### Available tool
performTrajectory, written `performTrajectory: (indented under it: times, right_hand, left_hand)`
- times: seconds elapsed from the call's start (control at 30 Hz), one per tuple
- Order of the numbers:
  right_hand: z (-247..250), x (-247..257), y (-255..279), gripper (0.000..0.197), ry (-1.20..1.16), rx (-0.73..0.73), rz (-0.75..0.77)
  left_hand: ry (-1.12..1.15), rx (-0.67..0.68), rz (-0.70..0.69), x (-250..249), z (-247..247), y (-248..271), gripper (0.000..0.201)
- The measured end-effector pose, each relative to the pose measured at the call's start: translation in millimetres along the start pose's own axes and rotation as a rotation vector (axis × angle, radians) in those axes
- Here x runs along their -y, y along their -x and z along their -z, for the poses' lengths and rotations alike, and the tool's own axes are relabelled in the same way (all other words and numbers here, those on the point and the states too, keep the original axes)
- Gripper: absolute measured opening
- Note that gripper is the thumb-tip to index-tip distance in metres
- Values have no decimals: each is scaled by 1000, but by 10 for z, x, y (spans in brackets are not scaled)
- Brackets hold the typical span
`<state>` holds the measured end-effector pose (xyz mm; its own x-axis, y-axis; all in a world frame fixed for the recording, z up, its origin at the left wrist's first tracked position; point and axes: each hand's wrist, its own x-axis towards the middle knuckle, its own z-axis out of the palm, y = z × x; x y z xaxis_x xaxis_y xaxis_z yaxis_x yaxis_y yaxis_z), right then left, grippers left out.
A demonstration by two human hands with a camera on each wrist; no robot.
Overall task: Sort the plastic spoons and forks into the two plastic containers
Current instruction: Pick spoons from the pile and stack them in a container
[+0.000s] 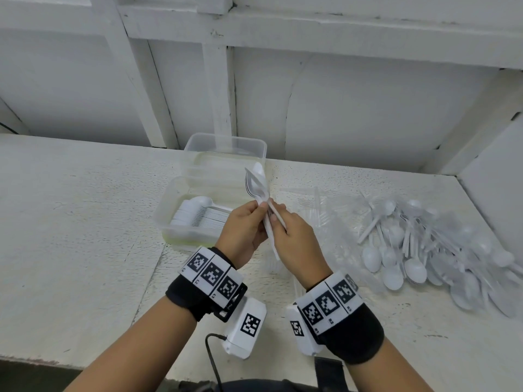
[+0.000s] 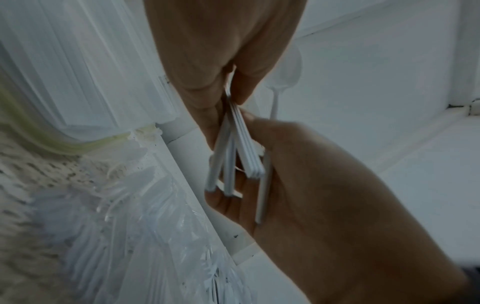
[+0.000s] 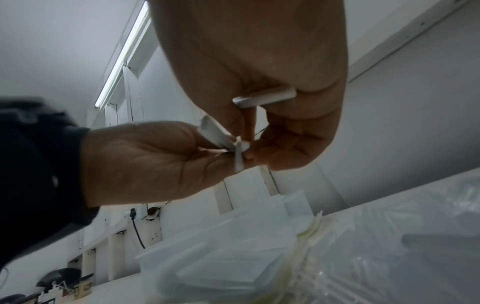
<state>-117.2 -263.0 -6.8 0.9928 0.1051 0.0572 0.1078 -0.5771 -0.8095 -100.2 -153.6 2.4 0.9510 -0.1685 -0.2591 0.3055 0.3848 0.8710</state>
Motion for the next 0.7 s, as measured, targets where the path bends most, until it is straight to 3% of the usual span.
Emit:
performTrajectory:
  times: [0.23,0.57,0.7]
  right_hand:
    - [94,68,95,36,-213,62,-15]
    - [-2,-10,108,46,104,-7,72]
    - [21,-18,128,42,30,-32,94]
  left_hand:
    - [-140,23,22,-38,46,18,19]
    - [-168,-115,18,12,47,4,14]
    - [-101,-41,47,-19,85,30,19]
